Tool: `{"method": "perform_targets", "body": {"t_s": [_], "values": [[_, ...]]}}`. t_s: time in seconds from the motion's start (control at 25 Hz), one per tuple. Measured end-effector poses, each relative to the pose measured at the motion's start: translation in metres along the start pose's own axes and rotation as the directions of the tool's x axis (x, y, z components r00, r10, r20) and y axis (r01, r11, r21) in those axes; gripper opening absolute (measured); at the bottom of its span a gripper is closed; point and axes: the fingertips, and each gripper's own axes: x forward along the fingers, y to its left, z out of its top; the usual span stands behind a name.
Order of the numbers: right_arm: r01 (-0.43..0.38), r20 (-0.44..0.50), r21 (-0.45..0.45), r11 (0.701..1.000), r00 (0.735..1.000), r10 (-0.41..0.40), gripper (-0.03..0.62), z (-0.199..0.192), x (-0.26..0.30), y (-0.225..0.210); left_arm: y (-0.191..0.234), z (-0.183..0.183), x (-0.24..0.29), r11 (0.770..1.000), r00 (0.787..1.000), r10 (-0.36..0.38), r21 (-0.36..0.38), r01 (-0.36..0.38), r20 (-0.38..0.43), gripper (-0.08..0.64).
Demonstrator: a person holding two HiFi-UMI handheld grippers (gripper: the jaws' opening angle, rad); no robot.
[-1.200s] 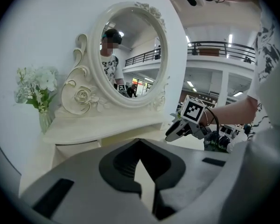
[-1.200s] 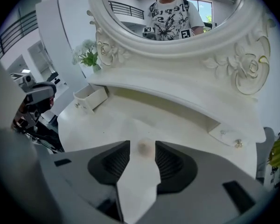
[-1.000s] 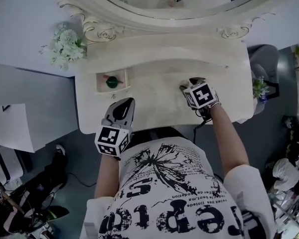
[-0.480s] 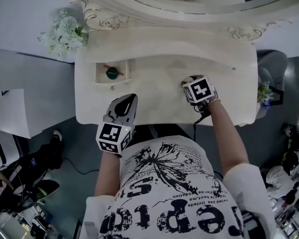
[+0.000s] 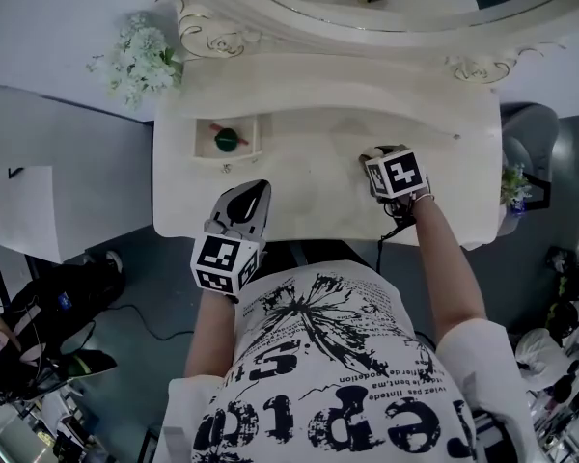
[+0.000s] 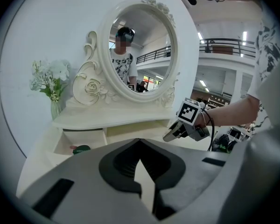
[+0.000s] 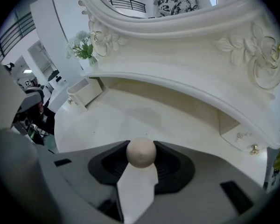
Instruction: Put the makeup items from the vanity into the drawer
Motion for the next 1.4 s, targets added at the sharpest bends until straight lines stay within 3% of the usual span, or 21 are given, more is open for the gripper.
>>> {"method": "perform_targets", "body": {"t_s": [0.24, 0.56, 1.0, 1.4], "values": [[-0.055, 0.094, -0.028, 0.998, 0.994, 0.057, 0.164, 0.037, -0.028, 0.025, 0.010, 0.005, -0.013, 1.000, 1.000, -0.002, 0.021, 0.001, 0.014, 0.005], [-0.090, 0.173, -0.136, 0.987, 0.979, 0.113, 0.164, 0.107, -0.038, 0.094, 0.064, 0.016, -0.047, 0.999, 0.997, 0.048, 0.017, -0.049, 0.068, 0.005], [-0.191, 0.089, -0.310, 0.931, 0.969, 0.229, 0.164, 0.171, 0.005, 0.210, 0.147, 0.009, -0.097, 0.990, 0.986, 0.135, -0.043, -0.131, 0.098, 0.005], [-0.218, -0.005, -0.391, 0.894, 0.972, 0.235, 0.164, 0.187, 0.059, 0.281, 0.186, -0.015, -0.122, 0.981, 0.981, 0.176, -0.102, -0.168, 0.076, 0.005]]}}
